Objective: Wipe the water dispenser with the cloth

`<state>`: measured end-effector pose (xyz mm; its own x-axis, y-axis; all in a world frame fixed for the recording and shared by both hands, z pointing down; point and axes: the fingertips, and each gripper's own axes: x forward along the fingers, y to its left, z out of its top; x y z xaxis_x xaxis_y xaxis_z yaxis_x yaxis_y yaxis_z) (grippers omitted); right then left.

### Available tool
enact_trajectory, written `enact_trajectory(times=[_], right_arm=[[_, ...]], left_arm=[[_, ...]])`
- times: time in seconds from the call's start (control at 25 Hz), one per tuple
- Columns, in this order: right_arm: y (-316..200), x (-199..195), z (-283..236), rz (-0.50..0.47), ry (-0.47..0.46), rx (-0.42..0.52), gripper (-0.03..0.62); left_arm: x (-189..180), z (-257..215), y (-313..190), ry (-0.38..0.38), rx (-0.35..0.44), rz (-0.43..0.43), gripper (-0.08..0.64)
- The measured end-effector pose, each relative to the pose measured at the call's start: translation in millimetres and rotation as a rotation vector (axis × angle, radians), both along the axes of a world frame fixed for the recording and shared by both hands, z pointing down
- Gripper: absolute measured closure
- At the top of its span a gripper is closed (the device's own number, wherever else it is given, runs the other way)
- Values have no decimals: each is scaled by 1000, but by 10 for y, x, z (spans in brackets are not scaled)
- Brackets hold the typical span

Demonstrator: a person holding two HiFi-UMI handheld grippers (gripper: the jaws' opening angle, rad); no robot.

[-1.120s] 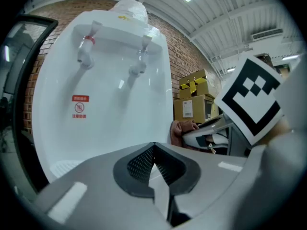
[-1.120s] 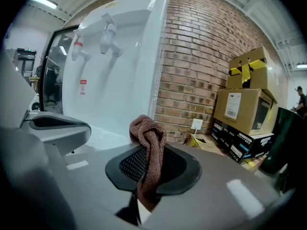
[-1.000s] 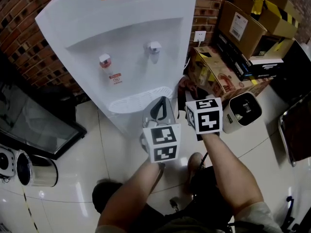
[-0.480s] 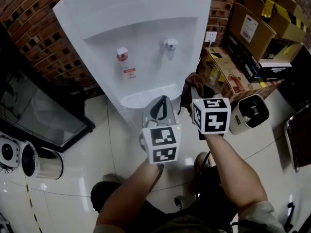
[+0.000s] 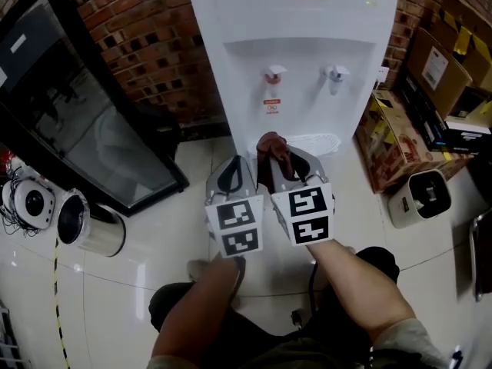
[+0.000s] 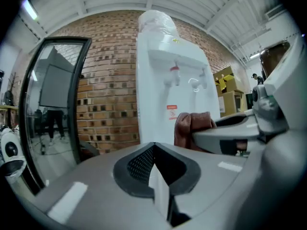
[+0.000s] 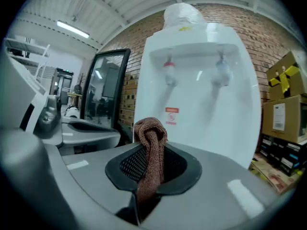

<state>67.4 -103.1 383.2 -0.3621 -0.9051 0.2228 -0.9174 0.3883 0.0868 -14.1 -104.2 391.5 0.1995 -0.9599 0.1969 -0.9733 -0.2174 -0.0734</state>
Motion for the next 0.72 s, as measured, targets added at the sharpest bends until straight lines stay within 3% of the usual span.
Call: enact_trajectory(times=[0.44,0.72], right_arm=[[-166,-940,869,-154,110,-135,520],[-337,-907,1124,-98,65,-215,520]], left_arm=[[-870,383,41,-31,-58,-161,560],[-815,516,-33,-33,-79,-153,560]])
